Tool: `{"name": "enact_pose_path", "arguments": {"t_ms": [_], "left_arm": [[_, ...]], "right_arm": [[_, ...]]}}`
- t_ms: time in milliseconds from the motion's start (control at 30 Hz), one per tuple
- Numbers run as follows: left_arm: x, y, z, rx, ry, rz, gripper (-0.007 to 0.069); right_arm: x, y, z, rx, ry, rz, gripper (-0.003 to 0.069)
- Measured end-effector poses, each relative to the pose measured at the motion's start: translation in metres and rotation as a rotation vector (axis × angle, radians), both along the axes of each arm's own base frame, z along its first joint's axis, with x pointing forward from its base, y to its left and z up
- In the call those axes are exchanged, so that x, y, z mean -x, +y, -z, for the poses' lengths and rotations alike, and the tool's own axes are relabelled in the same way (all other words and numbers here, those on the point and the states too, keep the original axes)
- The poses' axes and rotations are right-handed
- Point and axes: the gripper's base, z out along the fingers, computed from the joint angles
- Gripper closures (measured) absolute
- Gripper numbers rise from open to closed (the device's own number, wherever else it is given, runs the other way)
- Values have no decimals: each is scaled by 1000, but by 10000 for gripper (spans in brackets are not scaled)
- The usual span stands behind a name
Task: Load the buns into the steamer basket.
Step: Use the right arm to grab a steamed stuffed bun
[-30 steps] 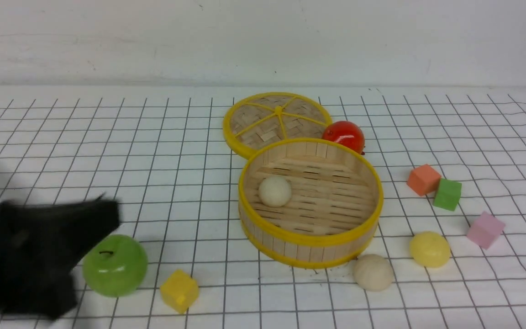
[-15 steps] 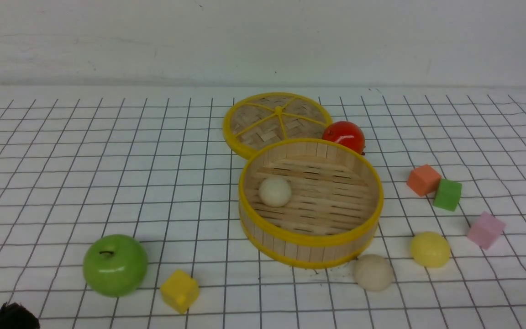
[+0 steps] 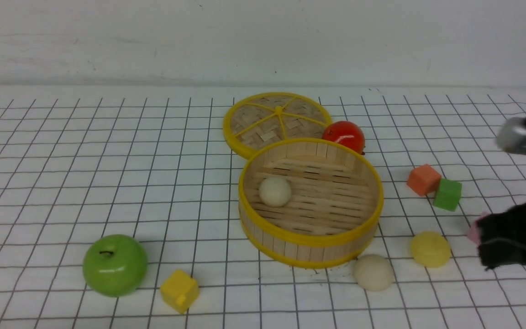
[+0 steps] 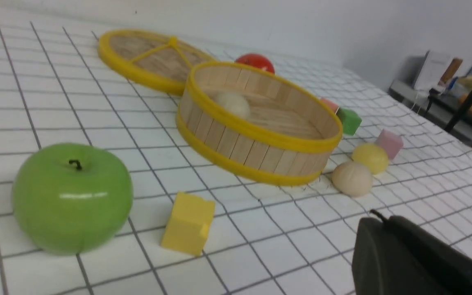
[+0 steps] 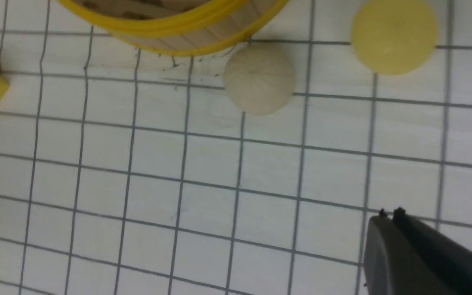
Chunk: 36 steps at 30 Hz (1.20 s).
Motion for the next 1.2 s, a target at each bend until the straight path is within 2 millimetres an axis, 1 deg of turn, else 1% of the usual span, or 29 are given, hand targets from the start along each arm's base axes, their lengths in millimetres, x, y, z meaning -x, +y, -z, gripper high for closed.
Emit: {"name": "enact_pose_path", "arguments": {"t_ms": [67,100,167,200,233,267,367,500,533,600,633,733,800,833,1067,1200], "left_arm": [[0,0,1,-5,8,3,638],[0,0,1,-6,9,3,638],[0,0,1,-7,11,4,638],[0,0,1,-7,11,4,638],[0,0,1,-8,12,4,638],[0,0,1,-8,12,4,638],[0,0,1,-8,12,4,638],[0,0,1,-8,13,5,638],[0,0,1,-8,13,5,638],[0,0,1,-8,13,5,638],[0,0,1,-8,13,5,638],[0,0,1,-8,13,5,638],[0,0,1,-8,13,5,638],[0,0,1,-9,14,5,638],[0,0,1,-9,14,5,638],[0,0,1,-9,14,5,637]], "right_arm": [[-19,25,15,48,43,-85,655],[-24,30,17,63,50,-98,653],[-37,46,32,109,108,-117,628],[-37,46,31,111,106,-115,625],[-47,53,41,146,127,-122,594],[-51,56,45,155,132,-121,575],[-62,61,58,160,134,-106,480],[-72,65,66,147,108,-93,353],[-74,66,68,140,101,-88,330],[-76,67,70,128,98,-82,312],[-78,69,75,117,101,-80,302],[-85,72,88,110,102,-84,302],[-87,73,91,111,99,-83,304],[-90,74,96,112,94,-80,314],[-96,76,105,113,79,-76,358],[-97,76,110,130,79,-100,428]]}}
